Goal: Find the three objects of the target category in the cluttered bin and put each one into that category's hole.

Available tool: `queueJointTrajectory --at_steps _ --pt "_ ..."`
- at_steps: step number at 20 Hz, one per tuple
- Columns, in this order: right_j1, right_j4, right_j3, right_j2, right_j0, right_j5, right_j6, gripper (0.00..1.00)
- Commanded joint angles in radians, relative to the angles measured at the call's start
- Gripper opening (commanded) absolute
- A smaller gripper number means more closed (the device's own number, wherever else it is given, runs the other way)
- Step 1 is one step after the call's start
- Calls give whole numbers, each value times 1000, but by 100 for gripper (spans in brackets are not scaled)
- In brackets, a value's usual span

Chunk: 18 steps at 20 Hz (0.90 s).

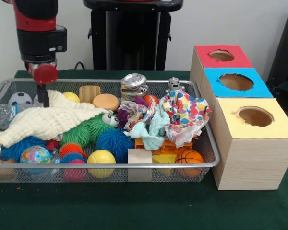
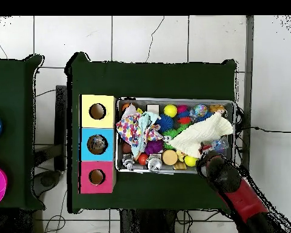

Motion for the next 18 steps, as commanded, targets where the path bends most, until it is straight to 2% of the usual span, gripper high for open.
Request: queueJointTrajectory --at_steps 1,3,13,18 --pt "14 97 -66 -200 179 201 182 100" --pt "14 103 -70 -221 194 195 182 100" --pt "16 99 -62 -174 161 166 150 100" --pt "36 100 -106 -183 167 186 135 100"
